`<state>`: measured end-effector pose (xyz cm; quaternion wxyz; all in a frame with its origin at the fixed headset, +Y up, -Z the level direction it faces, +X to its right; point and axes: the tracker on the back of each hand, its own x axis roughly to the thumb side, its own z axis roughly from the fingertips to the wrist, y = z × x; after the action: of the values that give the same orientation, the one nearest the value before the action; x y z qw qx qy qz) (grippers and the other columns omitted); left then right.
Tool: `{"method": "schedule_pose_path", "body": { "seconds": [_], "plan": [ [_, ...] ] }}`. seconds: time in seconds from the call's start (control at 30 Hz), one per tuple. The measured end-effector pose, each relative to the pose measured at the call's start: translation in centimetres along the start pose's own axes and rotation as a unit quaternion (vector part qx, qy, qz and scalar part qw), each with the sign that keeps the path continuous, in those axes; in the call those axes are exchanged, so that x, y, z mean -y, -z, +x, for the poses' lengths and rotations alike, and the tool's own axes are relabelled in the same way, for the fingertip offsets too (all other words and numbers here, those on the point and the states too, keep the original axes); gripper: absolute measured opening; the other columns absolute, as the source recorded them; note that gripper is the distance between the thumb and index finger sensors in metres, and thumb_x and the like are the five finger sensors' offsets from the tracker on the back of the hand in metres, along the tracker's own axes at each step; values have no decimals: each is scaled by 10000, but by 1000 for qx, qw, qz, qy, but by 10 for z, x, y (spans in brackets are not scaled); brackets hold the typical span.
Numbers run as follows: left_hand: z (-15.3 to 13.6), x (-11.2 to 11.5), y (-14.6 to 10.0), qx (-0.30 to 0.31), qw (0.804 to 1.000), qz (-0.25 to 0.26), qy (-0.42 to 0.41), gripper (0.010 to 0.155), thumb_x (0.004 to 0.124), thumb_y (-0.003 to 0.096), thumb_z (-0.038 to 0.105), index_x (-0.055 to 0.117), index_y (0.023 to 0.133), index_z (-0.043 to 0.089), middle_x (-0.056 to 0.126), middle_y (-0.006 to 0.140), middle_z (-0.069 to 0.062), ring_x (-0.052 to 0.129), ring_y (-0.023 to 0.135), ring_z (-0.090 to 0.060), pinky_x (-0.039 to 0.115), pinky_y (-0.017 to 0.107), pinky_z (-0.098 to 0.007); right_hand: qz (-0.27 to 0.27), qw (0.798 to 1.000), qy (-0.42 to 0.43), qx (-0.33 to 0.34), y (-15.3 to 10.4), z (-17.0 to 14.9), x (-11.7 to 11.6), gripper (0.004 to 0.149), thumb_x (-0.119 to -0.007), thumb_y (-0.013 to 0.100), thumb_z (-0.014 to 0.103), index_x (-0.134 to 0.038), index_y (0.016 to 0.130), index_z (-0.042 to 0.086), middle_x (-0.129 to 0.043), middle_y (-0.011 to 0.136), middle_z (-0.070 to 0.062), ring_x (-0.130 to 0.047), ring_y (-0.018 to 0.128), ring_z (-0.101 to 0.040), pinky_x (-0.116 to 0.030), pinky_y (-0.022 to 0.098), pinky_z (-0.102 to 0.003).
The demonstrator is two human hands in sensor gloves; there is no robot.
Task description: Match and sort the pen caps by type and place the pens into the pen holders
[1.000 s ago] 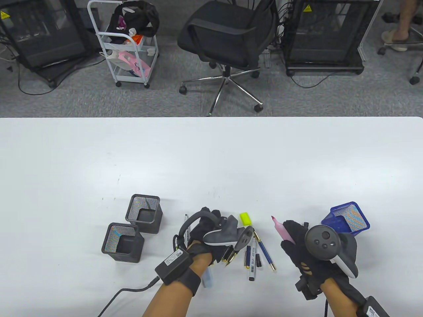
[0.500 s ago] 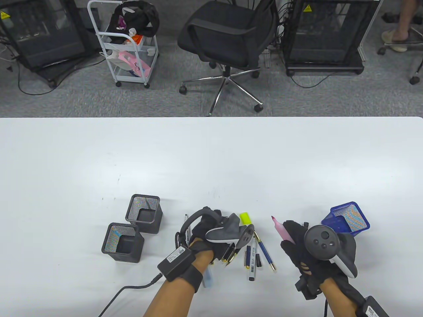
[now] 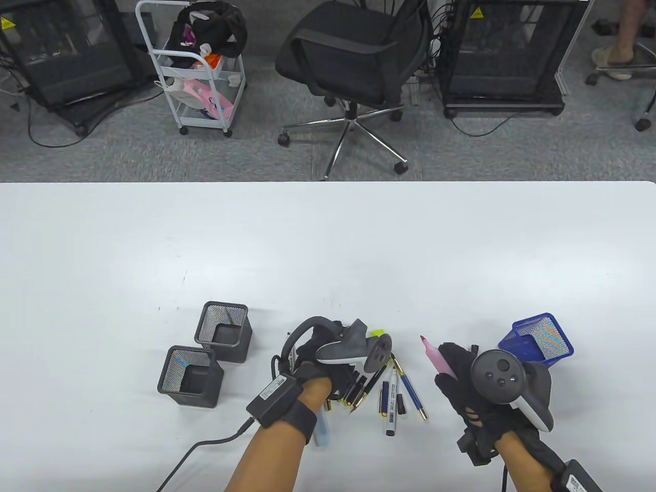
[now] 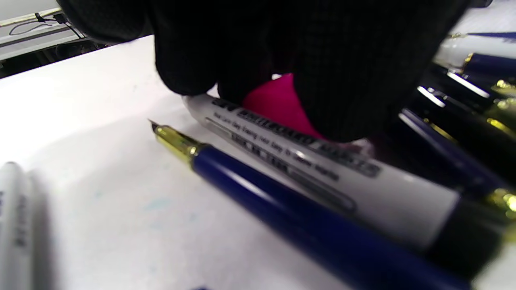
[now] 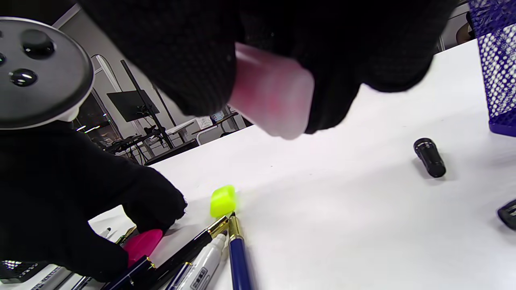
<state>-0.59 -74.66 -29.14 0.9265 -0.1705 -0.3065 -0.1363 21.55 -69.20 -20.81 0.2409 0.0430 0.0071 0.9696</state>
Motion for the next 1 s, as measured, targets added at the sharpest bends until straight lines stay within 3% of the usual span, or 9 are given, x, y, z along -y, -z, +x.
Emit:
{"method": "schedule_pose_path", "body": {
  "seconds": [0.2, 0.4, 0.5, 0.63, 0.77, 0.9, 0.97, 1.0],
  "plan": [
    [-4, -6, -9, 3, 999, 47, -17, 720, 1010, 360, 396, 720, 985, 186, 923, 954, -163, 894, 799, -370, 567, 654, -781, -1, 1000, -2, 3, 0, 0, 0, 605, -978, 378, 312, -751, 889, 79, -973, 746, -168, -1053, 597, -347, -893, 436, -464],
    [-19, -38, -45, 4, 984, 137, -114, 740, 990, 370, 397, 718, 1009, 143, 895, 956, -234, 888, 763, -401, 551, 639, -810, 1, 1000, -1, 13, -1, 4, -2, 605, -974, 380, 312, -749, 890, 80, -971, 748, -169, -1051, 600, -345, -893, 438, -466],
    [-29, -49, -70, 4, 968, 174, -180, 755, 971, 374, 420, 722, 1024, 129, 881, 936, -279, 922, 702, -387, 600, 619, -811, 1, 1000, 0, 29, -3, 10, -4, 603, -971, 382, 314, -747, 891, 81, -971, 748, -168, -1051, 600, -344, -893, 439, -465],
    [-39, -48, -95, 8, 951, 201, -236, 689, 963, 378, 417, 788, 982, 136, 832, 914, -314, 1041, 540, -286, 766, 574, -721, 5, 999, 2, 52, -6, 20, -7, 602, -969, 382, 314, -747, 891, 81, -970, 749, -168, -1050, 600, -345, -892, 440, -466],
    [-48, -35, -115, 24, 919, 236, -314, 617, 993, 367, 397, 827, 915, 165, 832, 889, -302, 1080, 451, -197, 854, 547, -629, 15, 997, 3, 81, -9, 29, -10, 603, -968, 382, 314, -744, 893, 84, -969, 751, -167, -1050, 601, -343, -893, 441, -466],
    [-54, -18, -130, 55, 871, 280, -400, 498, 1013, 381, 303, 871, 836, 160, 924, 799, -246, 1099, 339, -138, 918, 499, -570, 33, 992, 5, 120, -13, 38, -14, 604, -966, 382, 313, -743, 895, 85, -969, 751, -166, -1050, 604, -340, -891, 445, -467],
    [-54, -11, -133, 73, 854, 259, -444, 479, 985, 412, 259, 869, 864, 150, 904, 832, -269, 1116, 381, -163, 900, 525, -578, 49, 988, 9, 146, -15, 42, -18, 601, -964, 383, 311, -743, 896, 88, -968, 755, -165, -1049, 606, -341, -890, 448, -469],
    [-55, -7, -135, 75, 840, 274, -462, 475, 969, 413, 241, 878, 870, 149, 903, 840, -281, 1125, 388, -178, 898, 526, -583, 56, 987, 5, 153, -16, 44, -20, 600, -963, 382, 307, -743, 897, 90, -965, 758, -164, -1046, 612, -342, -888, 452, -472]
  ]
}}
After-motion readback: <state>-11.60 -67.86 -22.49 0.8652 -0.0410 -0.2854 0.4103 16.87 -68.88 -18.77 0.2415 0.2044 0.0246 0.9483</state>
